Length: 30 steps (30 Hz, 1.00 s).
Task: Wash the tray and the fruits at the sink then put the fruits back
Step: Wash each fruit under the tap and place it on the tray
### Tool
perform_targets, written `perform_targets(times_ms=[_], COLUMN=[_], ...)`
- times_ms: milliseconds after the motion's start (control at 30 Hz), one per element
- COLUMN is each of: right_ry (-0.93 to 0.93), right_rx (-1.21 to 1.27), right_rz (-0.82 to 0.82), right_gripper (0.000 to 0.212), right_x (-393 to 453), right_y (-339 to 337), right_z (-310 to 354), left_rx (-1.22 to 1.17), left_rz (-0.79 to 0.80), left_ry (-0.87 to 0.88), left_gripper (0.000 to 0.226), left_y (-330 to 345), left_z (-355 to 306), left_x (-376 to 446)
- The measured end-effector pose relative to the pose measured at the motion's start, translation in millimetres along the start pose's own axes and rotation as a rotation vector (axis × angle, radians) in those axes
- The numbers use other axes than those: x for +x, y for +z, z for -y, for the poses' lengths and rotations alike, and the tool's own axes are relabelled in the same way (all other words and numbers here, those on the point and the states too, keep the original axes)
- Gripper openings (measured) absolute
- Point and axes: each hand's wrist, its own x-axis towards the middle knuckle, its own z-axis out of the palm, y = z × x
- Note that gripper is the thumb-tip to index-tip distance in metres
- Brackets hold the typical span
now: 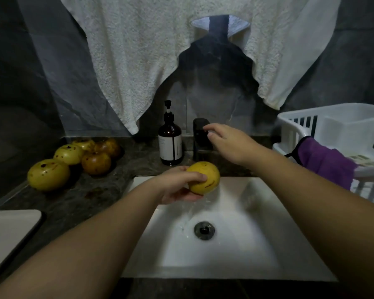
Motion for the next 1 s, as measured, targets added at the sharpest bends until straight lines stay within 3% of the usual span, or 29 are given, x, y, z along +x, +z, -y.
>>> perform_targets(times_ms=[100, 200, 267, 300, 367, 400, 433, 467, 533, 600, 667, 700, 733, 800, 867, 900, 967, 1000], right_ry=[0.062, 0.111, 0.118, 0.126, 0.155, 0.192, 0.217, 0.225, 0.198, 0.188, 0.217, 0.264, 0.292, 0.268, 0.236, 0.241, 0.294, 0.307], right_rx=[-0.020, -0.113, -0.186, -0.248, -0.368, -0.402, -0.404, -0.349, -0.279, -0.301, -0.368, -0.400, -0.391, -0.295, -0.319, -0.379, -0.405, -0.392], right_rz=[0.009, -0.010, 0.059, 0.182, 0.624, 0.815, 0.867, 0.792, 0.431, 0.197, 0.435, 0.620, 0.676, 0.431, 0.291, 0.396, 0.635, 0.620], right_gripper=[0.035, 0.005, 0.020, 0.021, 0.019, 0.037, 0.048, 0.042, 0.014, 0.022, 0.018, 0.033, 0.044, 0.020, 0.018, 0.019, 0.052, 0.063], right_x=[-11, -36, -60, -78, -108, -118, -124, -121, -109, -105, -116, -122, -125, -124, -125, -132, -145, -148], right_y=[-12, -19, -9, -1, 21, 28, 26, 20, 4, -3, -2, 0, 1, -3, -5, -6, -9, -17], right_z=[0, -2, -6, -13, -16, -19, -22, -22, -19, -22, -22, -25, -28, -31, -34, -34, -39, -40], left_rx=[0.119, 0.278, 0.499, 0.651, 0.957, 1.040, 1.060, 1.037, 0.935, 0.903, 0.988, 1.023, 1.021, 0.954, 0.947, 0.955, 0.921, 0.881], left_rz=[-0.063, -0.130, -0.184, -0.192, -0.200, -0.198, -0.192, -0.191, -0.194, -0.184, -0.178, -0.181, -0.186, -0.197, -0.200, -0.195, -0.192, -0.196], left_ry=[0.021, 0.069, 0.090, 0.082, 0.065, 0.072, 0.101, 0.142, 0.217, 0.220, 0.188, 0.190, 0.206, 0.261, 0.283, 0.289, 0.330, 0.360], left_gripper=[0.053, 0.076, 0.091, 0.093, 0.090, 0.086, 0.084, 0.083, 0.084, 0.086, 0.084, 0.082, 0.081, 0.079, 0.079, 0.080, 0.081, 0.080], left_y=[5, 10, 14, 22, 24, 26, 29, 31, 35, 42, 48, 51, 52, 57, 61, 64, 69, 71], left_z=[1, 1, 6, 13, 31, 38, 42, 41, 31, 21, 21, 23, 25, 27, 26, 26, 21, 16], left_x=[-3, -8, -14, -18, -18, -19, -20, -21, -24, -25, -26, -25, -24, -21, -19, -18, -16, -15])
